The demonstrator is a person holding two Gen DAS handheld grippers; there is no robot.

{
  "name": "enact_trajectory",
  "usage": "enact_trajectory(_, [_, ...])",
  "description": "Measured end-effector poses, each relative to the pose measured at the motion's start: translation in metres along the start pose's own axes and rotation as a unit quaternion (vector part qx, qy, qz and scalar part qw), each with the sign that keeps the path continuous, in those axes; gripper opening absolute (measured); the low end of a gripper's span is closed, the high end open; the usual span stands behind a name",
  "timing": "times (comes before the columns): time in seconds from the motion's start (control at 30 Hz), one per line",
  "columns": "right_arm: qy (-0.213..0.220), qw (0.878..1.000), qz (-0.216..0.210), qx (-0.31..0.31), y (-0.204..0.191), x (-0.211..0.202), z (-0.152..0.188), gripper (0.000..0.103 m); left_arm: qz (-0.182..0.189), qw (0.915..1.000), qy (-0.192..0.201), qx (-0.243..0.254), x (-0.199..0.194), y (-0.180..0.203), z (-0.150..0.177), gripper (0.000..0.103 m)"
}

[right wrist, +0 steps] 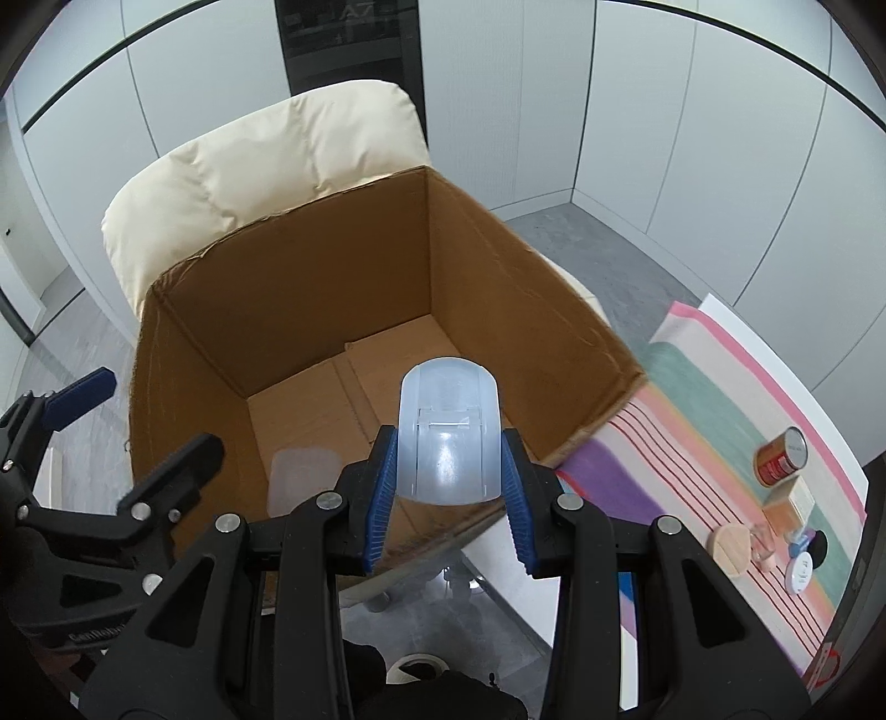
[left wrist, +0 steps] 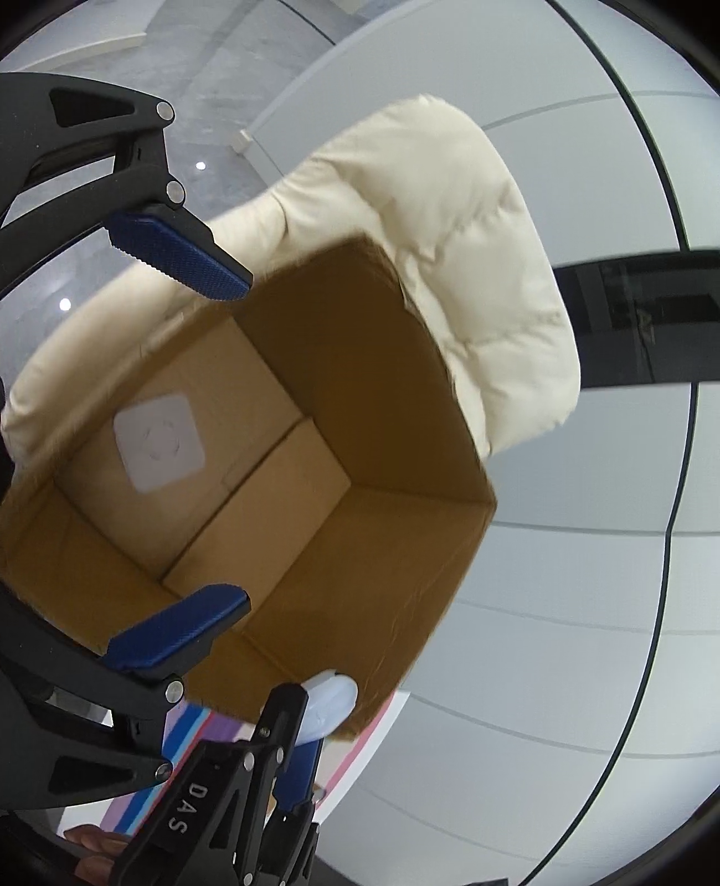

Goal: Organize objects
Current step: 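Carry the container with the left tool into the cardboard box while the right tool carries the soap box, then open both tools to drop the container and soap box into the cardboard box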

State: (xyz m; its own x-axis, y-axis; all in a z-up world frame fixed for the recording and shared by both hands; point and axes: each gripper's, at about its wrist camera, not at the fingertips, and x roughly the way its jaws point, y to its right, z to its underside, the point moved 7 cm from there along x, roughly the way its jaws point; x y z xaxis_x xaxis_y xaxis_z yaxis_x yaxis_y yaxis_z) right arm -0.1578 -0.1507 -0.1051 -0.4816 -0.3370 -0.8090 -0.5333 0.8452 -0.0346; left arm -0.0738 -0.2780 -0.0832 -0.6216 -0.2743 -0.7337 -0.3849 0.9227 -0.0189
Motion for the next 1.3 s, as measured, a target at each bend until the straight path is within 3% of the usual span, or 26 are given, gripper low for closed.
enact_trajectory(0.33, [-0.001,1.0,-0.005,-0.016,-0.019,0.011,-0.009,0.038,-0.012,0.9992,-0.005,-0.038,-0.002,-0.035,0.005,0.103])
enact_trajectory(0.4, [0.004,1.0,-0.007,-0.012,-0.019,0.011,-0.011,0.05,-0.011,0.999,-0.005,-0.043,-0.003,-0.037,0.004,0.103])
enact_trajectory(0.43, [0.006,1.0,-0.007,-0.008,-0.018,0.011,-0.011,0.073,-0.014,0.9989,-0.004,-0.044,-0.004,-0.038,0.004,0.103])
enact_trajectory(0.47, [0.01,1.0,-0.008,-0.001,-0.016,0.009,-0.012,0.087,-0.016,0.9989,-0.003,-0.044,-0.004,-0.038,0.004,0.103])
enact_trajectory(0.6, [0.02,1.0,-0.005,0.014,-0.009,0.003,-0.015,0.092,-0.016,0.9989,-0.011,-0.043,-0.002,-0.037,0.005,0.103])
enact_trajectory(0.67, [0.023,1.0,-0.002,0.02,-0.005,0.0,-0.016,0.099,-0.01,0.9989,-0.014,-0.044,-0.001,-0.035,0.006,0.103])
enact_trajectory(0.83, [0.017,0.999,-0.011,0.033,0.004,0.0,-0.015,0.103,-0.003,0.9991,-0.006,-0.043,-0.003,-0.03,0.003,0.103])
enact_trajectory(1.3, [0.018,0.999,0.025,0.041,0.036,-0.011,-0.006,0.103,0.004,0.9994,0.006,-0.035,-0.003,-0.004,-0.006,0.103])
